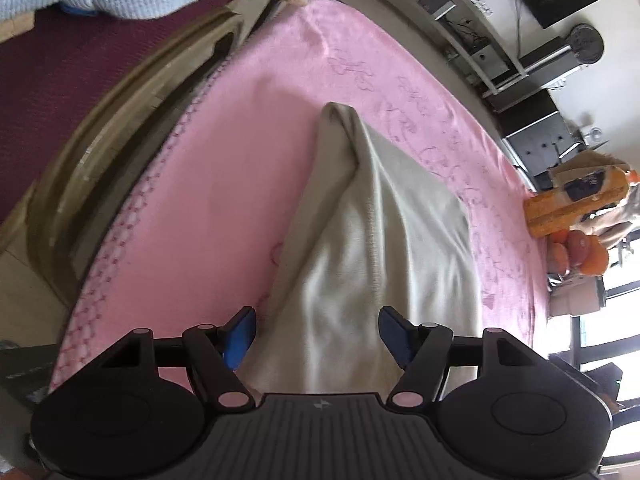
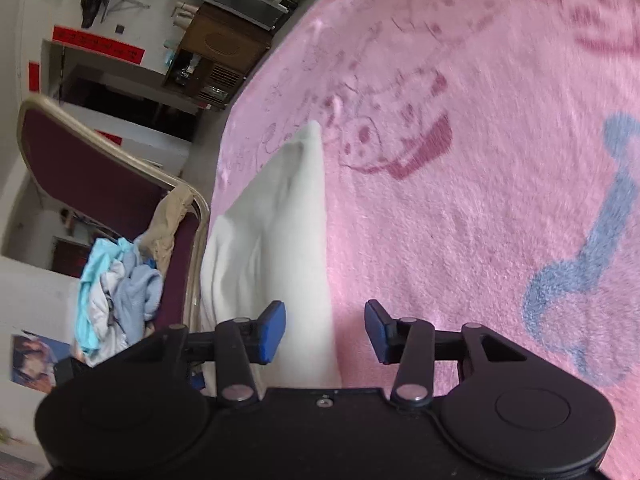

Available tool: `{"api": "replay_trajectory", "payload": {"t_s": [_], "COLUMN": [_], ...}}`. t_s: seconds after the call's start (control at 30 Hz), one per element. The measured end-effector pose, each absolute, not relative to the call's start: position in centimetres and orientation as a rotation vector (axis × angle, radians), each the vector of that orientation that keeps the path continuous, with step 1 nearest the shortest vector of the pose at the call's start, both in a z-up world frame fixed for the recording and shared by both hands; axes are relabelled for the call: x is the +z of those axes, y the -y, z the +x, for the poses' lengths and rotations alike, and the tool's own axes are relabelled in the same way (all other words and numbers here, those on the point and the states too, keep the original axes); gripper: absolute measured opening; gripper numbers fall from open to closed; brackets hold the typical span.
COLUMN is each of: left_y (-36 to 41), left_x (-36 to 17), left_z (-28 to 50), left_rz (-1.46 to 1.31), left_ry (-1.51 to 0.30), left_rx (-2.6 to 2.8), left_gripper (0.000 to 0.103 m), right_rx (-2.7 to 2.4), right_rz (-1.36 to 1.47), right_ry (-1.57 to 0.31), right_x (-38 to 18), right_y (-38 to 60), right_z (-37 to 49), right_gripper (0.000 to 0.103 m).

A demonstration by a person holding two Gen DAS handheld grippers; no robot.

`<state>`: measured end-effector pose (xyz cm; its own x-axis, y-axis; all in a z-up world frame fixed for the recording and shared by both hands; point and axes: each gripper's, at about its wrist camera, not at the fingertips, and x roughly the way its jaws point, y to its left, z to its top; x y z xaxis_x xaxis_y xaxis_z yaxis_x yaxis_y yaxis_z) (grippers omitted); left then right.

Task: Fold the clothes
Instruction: 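Grasp the navy-banded end of the bundle with both tools, then lift the bundle with both tools and carry it toward the black table edge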

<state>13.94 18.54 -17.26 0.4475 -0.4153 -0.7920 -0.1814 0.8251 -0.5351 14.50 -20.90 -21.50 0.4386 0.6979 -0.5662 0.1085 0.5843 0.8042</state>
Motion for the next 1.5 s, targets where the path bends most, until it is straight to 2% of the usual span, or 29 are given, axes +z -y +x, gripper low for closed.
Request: {"api": "replay_trajectory", "payload": {"t_s": [0.27,0.63,0.8,0.83,0.87,0.93,1.03,1.13,1.3,1.5], "left_y": [-19.4,-16.8,-15.9,-15.8,-15.6,-15.0,-13.0,-11.0,-9.2,-4.5], "left_x": [-17.9,-17.5,-17.5,-17.4,-17.3,-17.1,-16.3,-15.7,-12.5,-7.0], "left_z": [14.5,17.0,16.7,16.6,16.4,16.0,15.1,14.3,12.2,7.1], "left_rz": [-0.688,-0.533,-0.464,-0.454,-0.447,-0.419,-0.297,-0.172,-0.107,-0.078], "left_ry": [-1.127,-1.107,-1.103,-1.096,-1.086,-1.061,-1.002,-0.947,-0.876,-0.776], "left_rx": [-0.130,-0.196,-0.193,-0.189,-0.183,-0.172,-0.156,-0.125,-0.123,-0.208], "left_gripper": [0.058,0.063,0.055,0.050,0.045,0.039,0.027,0.021,0.020,0.020], "right_rx": [0.542,0.521,0.501,0.501,0.499,0.463,0.435,0.363,0.300,0.334], "right_rz": [0.985,0.981,0.987,0.985,0.979,0.956,0.908,0.712,0.579,0.545], "right_ry": [-1.078,-1.058,-1.033,-1.034,-1.036,-1.052,-1.050,-1.030,-1.016,-0.913], "right_x": [-22.8,-22.4,-22.4,-22.4,-22.3,-22.4,-22.1,-19.9,-15.8,-8.3], "right_y": [19.4,18.2,17.3,17.2,17.1,17.2,17.2,14.9,13.2,18.1], "right_z": [15.0,15.2,16.3,16.4,16.3,16.2,15.9,15.4,14.2,8.8], "right_gripper": [0.044,0.042,0.050,0.050,0.048,0.026,0.022,0.022,0.019,0.019]}}
